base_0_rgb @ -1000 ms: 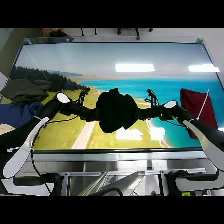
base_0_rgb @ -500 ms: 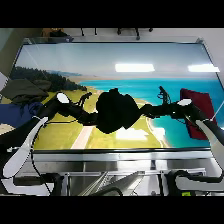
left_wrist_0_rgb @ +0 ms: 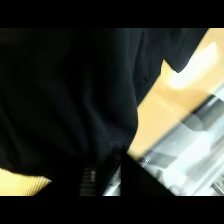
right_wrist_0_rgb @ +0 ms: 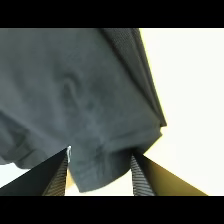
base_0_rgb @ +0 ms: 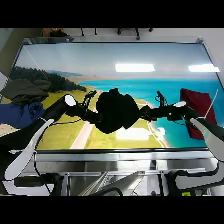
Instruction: Fold the shirts.
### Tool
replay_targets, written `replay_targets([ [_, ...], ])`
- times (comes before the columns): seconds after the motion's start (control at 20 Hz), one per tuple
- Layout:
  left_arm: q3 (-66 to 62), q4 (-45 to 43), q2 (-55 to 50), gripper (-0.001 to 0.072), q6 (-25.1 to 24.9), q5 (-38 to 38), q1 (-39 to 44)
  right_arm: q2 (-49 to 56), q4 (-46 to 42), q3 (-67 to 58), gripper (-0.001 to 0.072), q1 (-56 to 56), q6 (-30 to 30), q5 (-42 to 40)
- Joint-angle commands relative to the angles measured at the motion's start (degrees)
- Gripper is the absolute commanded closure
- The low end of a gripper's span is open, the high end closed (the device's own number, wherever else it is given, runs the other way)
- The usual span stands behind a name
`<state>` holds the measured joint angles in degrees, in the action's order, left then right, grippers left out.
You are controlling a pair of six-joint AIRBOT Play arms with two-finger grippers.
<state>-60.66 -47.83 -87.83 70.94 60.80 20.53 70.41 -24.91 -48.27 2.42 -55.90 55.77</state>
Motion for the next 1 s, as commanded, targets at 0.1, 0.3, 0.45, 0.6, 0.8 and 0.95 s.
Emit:
replay_targets([
  [0.1, 0.0, -0.2, 0.0, 0.0693, -0.6, -1.3, -1.8, 2.1, 8.6, -0.9, 0.0329, -0.9, 7.2, -4.9],
  [0.3, 0.0, -0.1, 0.2, 0.0694, -0.6, 0.3, -4.1, 2.2, 8.7, -4.4, 0.0472, -0.9, 7.6, -4.9],
  [0.45, 0.0, -0.1, 1.5, 0.0694, -0.7, 0.3, -4.1, 2.2, 8.7, -5.9, 0.0686, -1.0, 7.7, -5.0],
  [0.6, -0.8, -0.1, 6.3, 0.0695, -0.7, 0.6, -3.6, 1.0, 11.2, -6.2, 0.0687, -0.9, 9.0, -4.1],
  [0.8, -17.4, -0.1, 17.1, 0.0696, 2.4, 5.1, -6.9, -7.5, 19.6, -19.8, 0.0687, -0.3, 13.1, 4.7],
  [0.95, -43.5, -0.2, 21.0, 0.0694, 7.3, 7.8, -8.7, -12.2, 17.7, -45.8, 0.0687, -0.1, 11.3, 15.1],
])
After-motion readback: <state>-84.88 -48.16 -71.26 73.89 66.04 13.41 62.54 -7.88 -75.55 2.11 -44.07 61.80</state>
